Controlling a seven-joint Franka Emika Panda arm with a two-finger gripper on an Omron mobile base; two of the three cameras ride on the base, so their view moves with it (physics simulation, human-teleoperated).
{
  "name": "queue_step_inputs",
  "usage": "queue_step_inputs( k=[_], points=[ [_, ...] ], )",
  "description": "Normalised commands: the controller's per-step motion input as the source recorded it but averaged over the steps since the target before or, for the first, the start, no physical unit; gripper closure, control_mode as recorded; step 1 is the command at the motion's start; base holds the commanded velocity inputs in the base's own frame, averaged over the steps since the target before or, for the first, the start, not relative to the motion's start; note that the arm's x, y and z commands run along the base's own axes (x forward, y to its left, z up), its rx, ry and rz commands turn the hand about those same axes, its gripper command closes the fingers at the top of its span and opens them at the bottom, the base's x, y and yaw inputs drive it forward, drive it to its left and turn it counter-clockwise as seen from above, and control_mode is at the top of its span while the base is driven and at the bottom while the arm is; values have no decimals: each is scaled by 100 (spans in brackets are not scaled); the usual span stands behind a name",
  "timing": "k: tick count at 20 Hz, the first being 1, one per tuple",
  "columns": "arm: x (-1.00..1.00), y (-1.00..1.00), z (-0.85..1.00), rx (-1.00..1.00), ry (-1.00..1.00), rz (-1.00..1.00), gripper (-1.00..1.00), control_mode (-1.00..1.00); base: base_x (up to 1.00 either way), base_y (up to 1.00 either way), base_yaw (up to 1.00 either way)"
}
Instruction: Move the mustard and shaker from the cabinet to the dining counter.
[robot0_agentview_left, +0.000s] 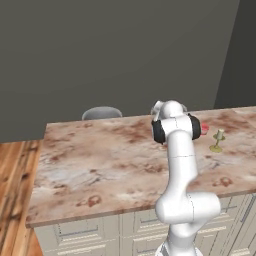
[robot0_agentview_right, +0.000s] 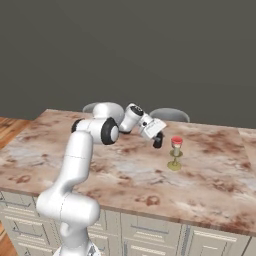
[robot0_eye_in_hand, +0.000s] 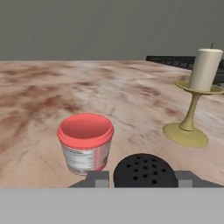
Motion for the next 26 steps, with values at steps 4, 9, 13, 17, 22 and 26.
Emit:
queue_step_inputs(
  k=[4,9,13,17,22,26],
  points=[
    [0,-1,-36,0,0,-3,-100,-100,0,0,0],
    [-8,0,-17,0,0,-2,-100,-100,0,0,0],
    [-3,2,-1,0,0,-2,-100,-100,0,0,0],
    [-12,21,0,0,-1,-1,-100,-100,0,0,0],
    [-42,25,1,0,-3,0,-100,-100,0,0,0],
    [-56,42,25,0,-4,0,-100,-100,0,0,0]
  ],
)
